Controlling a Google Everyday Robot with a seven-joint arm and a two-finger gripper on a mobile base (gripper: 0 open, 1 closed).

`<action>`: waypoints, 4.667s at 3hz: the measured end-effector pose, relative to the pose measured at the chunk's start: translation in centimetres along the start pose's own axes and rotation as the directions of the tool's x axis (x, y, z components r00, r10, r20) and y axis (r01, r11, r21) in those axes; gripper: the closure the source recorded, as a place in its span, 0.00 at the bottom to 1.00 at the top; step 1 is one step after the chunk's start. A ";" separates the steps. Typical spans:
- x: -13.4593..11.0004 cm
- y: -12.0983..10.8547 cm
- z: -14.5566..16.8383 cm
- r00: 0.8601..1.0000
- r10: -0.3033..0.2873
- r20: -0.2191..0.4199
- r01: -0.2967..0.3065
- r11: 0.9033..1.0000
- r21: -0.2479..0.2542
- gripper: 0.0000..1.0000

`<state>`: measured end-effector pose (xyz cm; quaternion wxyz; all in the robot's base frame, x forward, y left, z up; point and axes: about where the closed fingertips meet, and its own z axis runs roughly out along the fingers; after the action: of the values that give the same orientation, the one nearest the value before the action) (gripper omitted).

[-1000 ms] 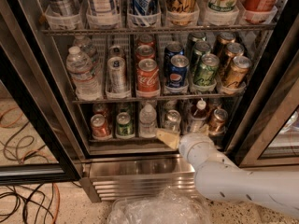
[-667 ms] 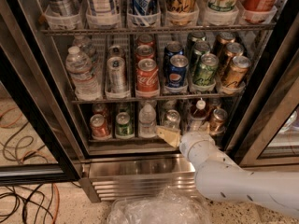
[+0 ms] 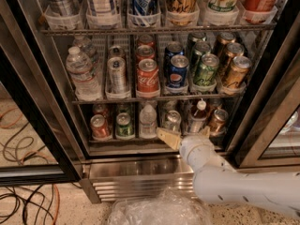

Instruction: Pick blue plastic bottle from bottom shelf of fridge

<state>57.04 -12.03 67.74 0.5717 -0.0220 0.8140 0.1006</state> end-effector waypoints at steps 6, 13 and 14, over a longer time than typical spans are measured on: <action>9.2 -2.2 3.2 0.950 0.223 0.218 -0.246 0.966 0.081 0.27; 6.2 -6.4 3.8 0.909 -0.091 0.407 -0.039 0.953 0.301 0.46; 6.2 -7.2 4.4 0.912 -0.090 0.399 -0.036 0.954 0.298 0.43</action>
Offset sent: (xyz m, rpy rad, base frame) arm 0.0065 0.0151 -0.1171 0.2951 -0.0793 0.0024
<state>60.05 -17.71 59.48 0.7270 0.0750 0.6819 -0.0294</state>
